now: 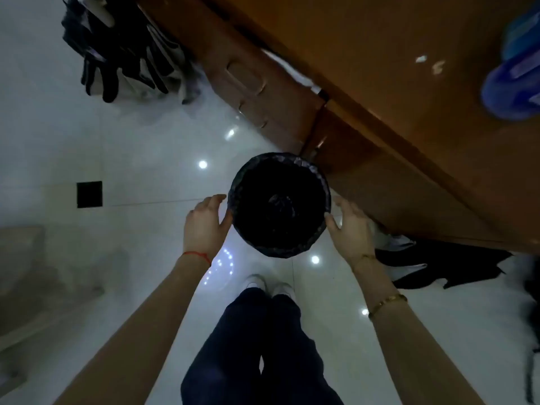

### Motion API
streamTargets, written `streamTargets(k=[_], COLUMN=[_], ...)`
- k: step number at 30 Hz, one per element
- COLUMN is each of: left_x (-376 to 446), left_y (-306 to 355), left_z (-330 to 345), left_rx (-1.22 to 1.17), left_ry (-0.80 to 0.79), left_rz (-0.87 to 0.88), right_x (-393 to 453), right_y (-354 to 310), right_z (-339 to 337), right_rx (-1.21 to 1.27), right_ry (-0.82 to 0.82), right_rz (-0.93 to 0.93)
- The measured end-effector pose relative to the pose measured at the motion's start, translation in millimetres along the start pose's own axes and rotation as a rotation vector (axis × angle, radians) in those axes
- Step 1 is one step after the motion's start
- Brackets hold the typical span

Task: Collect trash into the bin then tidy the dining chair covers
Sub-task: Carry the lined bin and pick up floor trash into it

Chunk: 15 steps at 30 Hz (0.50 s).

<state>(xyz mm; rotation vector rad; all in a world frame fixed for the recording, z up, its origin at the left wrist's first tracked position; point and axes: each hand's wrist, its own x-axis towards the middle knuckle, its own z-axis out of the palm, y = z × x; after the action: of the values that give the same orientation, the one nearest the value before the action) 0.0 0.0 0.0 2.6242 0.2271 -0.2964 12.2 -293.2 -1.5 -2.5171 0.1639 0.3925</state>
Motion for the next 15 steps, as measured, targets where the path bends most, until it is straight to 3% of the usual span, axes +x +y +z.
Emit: streamTargets(k=[7,15], left_x=[18.9,18.1], left_y=[-41.3,-35.0], left_z=[73.6,67.3], left_rx=[0.064,-0.127], left_ry=[-0.021,-0.058], left_rz=[-0.089,-0.186], right_x=[31.0,23.8], right_y=[50.2,47.7], right_z=[76.6,74.5], right_rx=[-0.039,0.029], right_ry=[0.015,0.007], right_rz=[0.105,0.104])
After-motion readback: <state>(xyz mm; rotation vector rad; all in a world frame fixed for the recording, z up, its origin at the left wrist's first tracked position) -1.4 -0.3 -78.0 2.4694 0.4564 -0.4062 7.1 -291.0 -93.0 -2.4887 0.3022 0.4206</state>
